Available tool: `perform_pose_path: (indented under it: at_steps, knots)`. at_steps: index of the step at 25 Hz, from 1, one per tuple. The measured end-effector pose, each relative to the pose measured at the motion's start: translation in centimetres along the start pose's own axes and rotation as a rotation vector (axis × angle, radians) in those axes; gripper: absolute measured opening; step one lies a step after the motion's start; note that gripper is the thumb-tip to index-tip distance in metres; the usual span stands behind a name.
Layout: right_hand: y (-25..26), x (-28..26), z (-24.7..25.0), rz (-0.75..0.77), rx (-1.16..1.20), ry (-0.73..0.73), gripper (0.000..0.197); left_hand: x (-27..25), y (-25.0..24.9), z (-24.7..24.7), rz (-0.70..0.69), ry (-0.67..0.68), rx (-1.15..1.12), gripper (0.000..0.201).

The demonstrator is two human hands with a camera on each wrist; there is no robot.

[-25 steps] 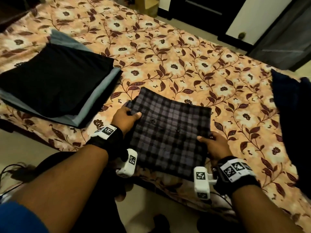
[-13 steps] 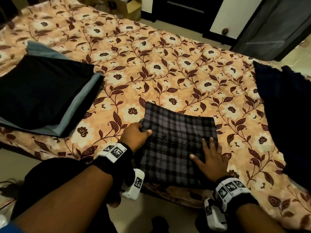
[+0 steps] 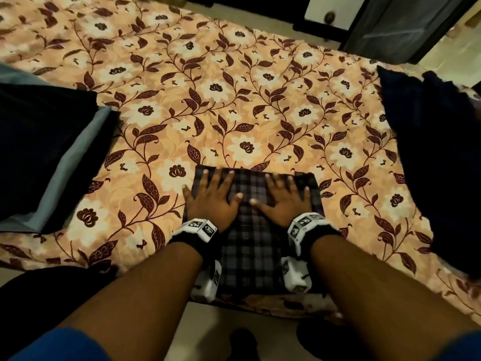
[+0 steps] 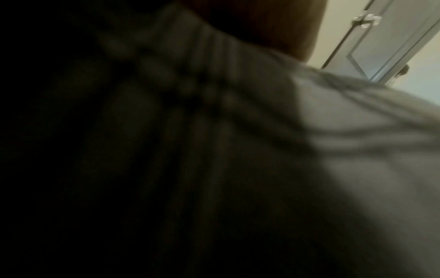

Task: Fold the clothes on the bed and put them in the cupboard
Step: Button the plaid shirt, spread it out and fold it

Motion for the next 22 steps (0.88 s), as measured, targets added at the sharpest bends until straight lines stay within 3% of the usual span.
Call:
perform_pose_path:
  at_steps: [4,5,6,8,10,12,14,15,17,19,21,22]
  knots:
    - [-13.5,-1.9,3.6,-0.270,0.074,0.087,0.133,0.4,1.1,0.1,0.067,0.035,-0.029,0.069]
    - [-15.0,-3.6,4.1,-0.289,0.046,0.064,0.130,-0.1,0.7,0.5,0.092,0.041,-0.003,0.069]
    - [-15.0,-5.5,4.3,-0.274,0.022,-0.015,0.115,-0.9,-0.3,1.2,0.095,0.006,0.040,0.068]
    - [-10.4,-8.5,1.6,-0.075,-0.026,-0.177,0.090,-3.8,-3.8,2.0,0.042,-0.084,0.084,0.063]
    - [-3.3,-10.6,-4.5,0.148,-0.063,-0.139,0.081,-7.6,-7.2,-0.5,-0.051,-0.089,0.058,0.058]
    - [-0.1,-11.3,-10.0,0.162,-0.035,-0.114,0.077,-10.5,-7.4,-5.4,-0.085,-0.022,0.018,0.056]
    - [-1.6,-11.4,-11.2,0.124,-0.073,-0.121,0.079,-11.8,-4.1,-8.0,-0.089,-0.052,0.024,0.058]
    - [-3.4,-11.7,-10.8,0.064,-0.064,-0.133,0.084,-11.9,-1.5,-8.5,-0.049,-0.030,0.031,0.059]
    - [-8.1,-13.0,-10.1,-0.112,-0.001,-0.102,0.088,-13.0,3.5,-7.5,0.185,0.006,-0.026,0.063]
    - [-10.7,-14.3,-9.6,-0.252,0.069,-0.010,0.089,-14.9,5.8,-4.9,0.415,-0.106,-0.165,0.080]
    - [-8.5,-15.2,-8.4,-0.181,0.026,-0.041,0.091,-16.6,5.6,-3.4,0.462,-0.187,-0.345,0.080]
    - [-6.3,-15.4,-7.9,-0.101,0.001,-0.094,0.094,-16.7,5.4,-3.6,0.444,-0.185,-0.563,0.071]
Point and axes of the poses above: each hand's wrist, its own x-axis towards the middle knuckle, its own z-axis out of the back of the hand, y = z × x, the point moved 6 cm from there along x, towards the middle knuckle, and after that the axes turned 10 degrees about y, right-handed, at the moved point
